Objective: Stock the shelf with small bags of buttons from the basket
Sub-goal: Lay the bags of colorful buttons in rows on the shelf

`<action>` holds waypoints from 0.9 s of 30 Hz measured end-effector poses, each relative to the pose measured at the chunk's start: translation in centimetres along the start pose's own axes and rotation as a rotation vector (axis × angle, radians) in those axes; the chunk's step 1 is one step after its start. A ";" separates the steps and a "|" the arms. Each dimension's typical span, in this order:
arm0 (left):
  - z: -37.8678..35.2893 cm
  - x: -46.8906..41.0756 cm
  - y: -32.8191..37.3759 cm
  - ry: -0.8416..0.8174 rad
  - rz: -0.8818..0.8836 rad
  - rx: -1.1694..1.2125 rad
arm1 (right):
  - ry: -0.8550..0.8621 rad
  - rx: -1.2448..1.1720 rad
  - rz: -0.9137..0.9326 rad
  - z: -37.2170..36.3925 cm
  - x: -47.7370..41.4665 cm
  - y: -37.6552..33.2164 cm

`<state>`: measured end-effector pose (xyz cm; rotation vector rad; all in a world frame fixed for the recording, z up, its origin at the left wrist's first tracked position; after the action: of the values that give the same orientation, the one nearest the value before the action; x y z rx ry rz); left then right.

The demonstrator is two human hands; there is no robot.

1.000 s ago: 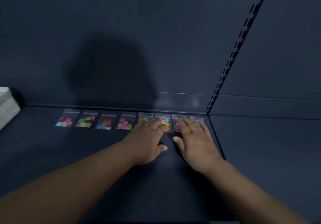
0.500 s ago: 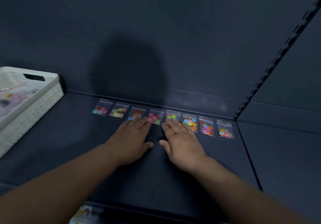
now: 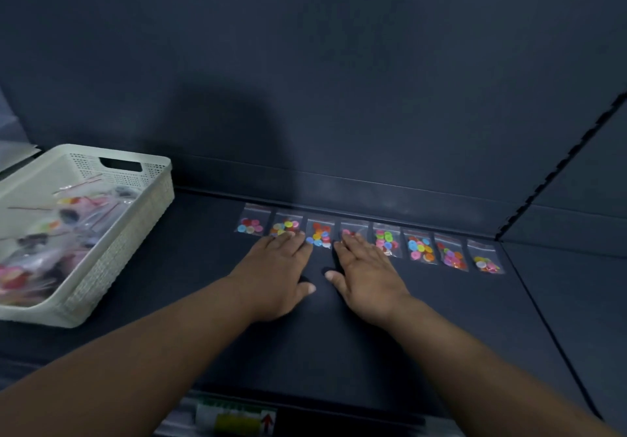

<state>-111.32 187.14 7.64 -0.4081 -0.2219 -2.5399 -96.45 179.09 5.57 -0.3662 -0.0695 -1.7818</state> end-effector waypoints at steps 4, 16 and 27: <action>0.0 -0.4 0.6 0.008 -0.094 -0.030 | 0.061 -0.002 -0.014 0.2 0.5 0.1; -0.2 -1.9 1.4 -0.071 -0.069 -0.031 | 0.045 0.036 -0.027 -0.1 1.3 1.9; 0.6 -1.7 0.7 0.030 -0.045 0.020 | 0.074 0.042 0.043 1.6 1.0 0.3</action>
<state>-109.42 187.55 7.68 -0.3602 -0.2475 -2.5843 -95.98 178.49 7.33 -0.2693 -0.0461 -1.7466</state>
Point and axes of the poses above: each hand's wrist, its own x-axis away from the middle knuckle, its own z-axis out of the back of the hand, y = z × x, the point moved 2 cm from there along -x, towards the middle knuckle, and after that the axes turned 9 degrees about -y, right-handed, at the moved point
